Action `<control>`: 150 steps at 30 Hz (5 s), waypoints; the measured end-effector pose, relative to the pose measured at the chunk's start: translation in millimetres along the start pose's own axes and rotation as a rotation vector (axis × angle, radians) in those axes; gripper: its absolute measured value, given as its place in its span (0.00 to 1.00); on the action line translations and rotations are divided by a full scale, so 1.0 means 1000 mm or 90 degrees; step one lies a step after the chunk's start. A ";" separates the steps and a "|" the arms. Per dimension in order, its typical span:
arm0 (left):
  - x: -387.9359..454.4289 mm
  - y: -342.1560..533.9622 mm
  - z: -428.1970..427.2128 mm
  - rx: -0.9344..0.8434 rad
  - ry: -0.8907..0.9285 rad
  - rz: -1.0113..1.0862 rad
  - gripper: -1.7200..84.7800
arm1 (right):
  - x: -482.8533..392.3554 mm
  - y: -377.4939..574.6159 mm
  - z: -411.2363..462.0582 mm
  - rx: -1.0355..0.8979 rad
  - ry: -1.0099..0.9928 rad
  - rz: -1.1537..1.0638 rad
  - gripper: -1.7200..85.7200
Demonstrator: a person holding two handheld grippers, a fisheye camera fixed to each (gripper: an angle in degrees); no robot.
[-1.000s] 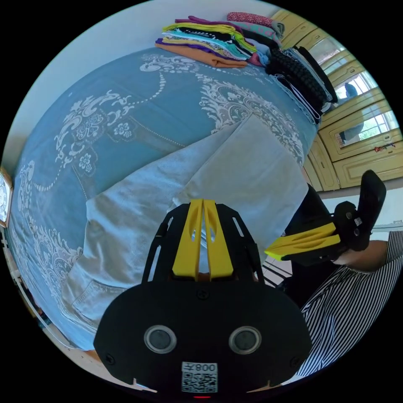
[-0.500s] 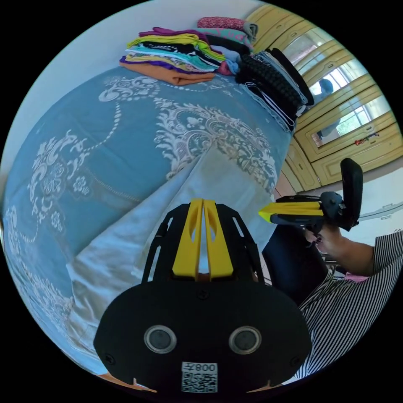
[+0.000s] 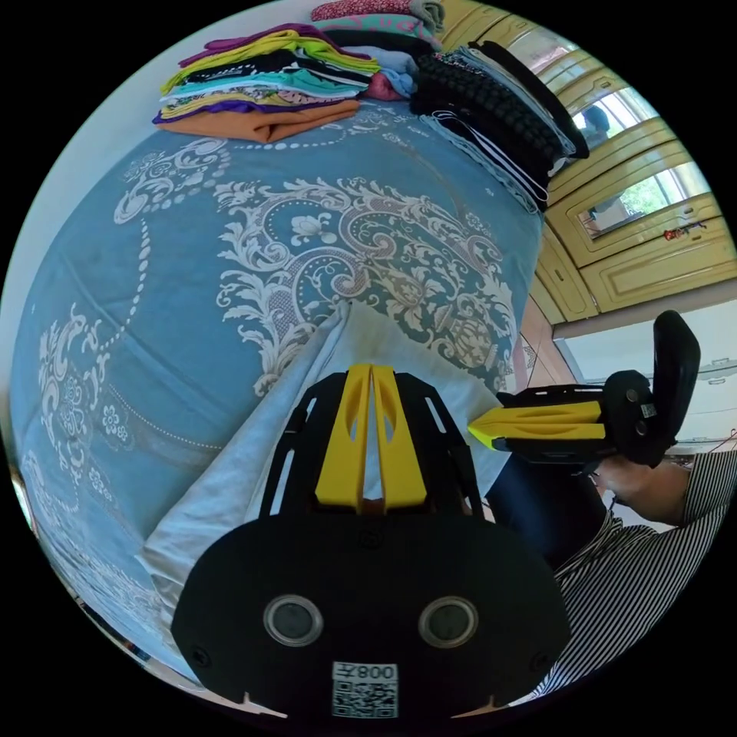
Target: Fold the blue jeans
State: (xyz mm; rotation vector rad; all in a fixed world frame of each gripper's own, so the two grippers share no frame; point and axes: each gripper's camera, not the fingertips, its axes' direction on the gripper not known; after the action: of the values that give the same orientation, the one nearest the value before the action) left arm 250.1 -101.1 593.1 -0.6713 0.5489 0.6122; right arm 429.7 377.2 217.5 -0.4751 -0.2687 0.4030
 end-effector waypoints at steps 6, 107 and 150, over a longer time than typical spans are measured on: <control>0.026 -0.016 0.017 -0.022 -0.001 0.007 0.02 | 0.031 0.001 -0.003 -0.014 -0.009 0.008 0.02; 0.396 0.073 -0.088 0.049 -0.067 0.101 0.05 | 0.158 -0.214 0.074 -0.045 0.017 -0.021 0.11; 0.160 0.516 -0.338 0.337 0.091 -0.103 0.04 | -0.151 -0.307 0.088 0.064 -0.237 -0.064 0.05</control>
State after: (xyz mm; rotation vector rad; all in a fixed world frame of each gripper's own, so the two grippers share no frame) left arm -74.8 36.4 62.1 -0.2547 0.7465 0.2483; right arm 360.9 96.0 420.1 -0.2833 -0.6263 0.4033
